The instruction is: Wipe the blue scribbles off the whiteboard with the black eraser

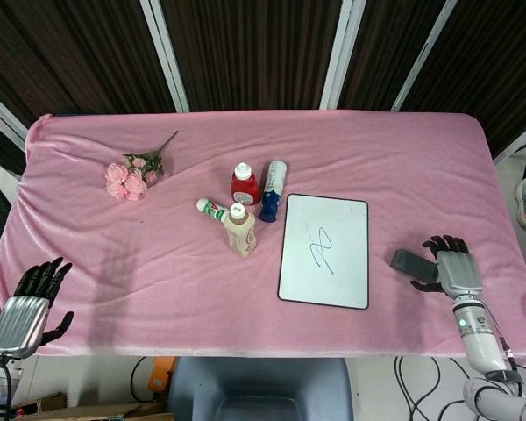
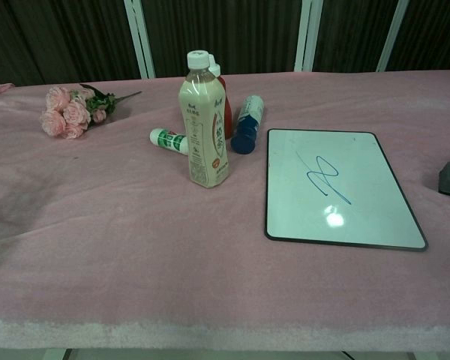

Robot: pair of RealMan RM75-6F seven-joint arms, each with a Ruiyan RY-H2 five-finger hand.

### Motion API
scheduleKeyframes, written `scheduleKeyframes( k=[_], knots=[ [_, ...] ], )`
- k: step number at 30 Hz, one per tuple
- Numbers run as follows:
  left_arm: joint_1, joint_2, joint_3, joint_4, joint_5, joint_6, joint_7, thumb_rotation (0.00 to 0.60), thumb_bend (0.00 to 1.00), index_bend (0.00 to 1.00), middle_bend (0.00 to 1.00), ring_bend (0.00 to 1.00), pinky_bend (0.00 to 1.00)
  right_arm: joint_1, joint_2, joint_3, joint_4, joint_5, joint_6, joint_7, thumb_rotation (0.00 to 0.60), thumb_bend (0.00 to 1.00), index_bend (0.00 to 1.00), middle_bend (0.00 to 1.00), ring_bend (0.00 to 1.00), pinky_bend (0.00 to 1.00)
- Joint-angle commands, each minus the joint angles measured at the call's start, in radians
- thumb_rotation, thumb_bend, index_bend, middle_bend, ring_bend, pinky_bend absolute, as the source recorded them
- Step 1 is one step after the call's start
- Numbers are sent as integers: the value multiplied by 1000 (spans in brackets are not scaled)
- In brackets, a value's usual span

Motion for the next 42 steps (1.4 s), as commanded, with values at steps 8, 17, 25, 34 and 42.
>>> scheduleKeyframes(
  k=[8, 17, 25, 34, 42],
  knots=[
    [1, 1, 4, 0, 2, 0, 0, 600, 361, 0, 0, 0, 87, 14, -13, 3, 13, 19, -17, -16, 600, 276, 416, 299, 170, 273],
    [2, 2, 7, 0, 10, 7, -3, 600, 361, 0, 0, 0, 87, 41, -59, 12, 43, 43, -27, -43, 600, 280, 554, 385, 307, 417],
    [2, 3, 8, 1, 11, 9, -7, 600, 362, 0, 0, 0, 87, 49, -81, 13, 63, 59, -25, -62, 600, 288, 631, 452, 417, 494],
    [4, 2, 9, 1, 16, 15, -11, 600, 360, 0, 0, 0, 86, 57, -108, 19, 99, 82, -6, -110, 600, 322, 837, 633, 610, 720],
    [7, 2, 9, 5, 23, 26, -21, 600, 360, 0, 0, 0, 86, 59, -122, 33, 119, 76, 35, -118, 600, 396, 981, 752, 727, 859]
  ],
)
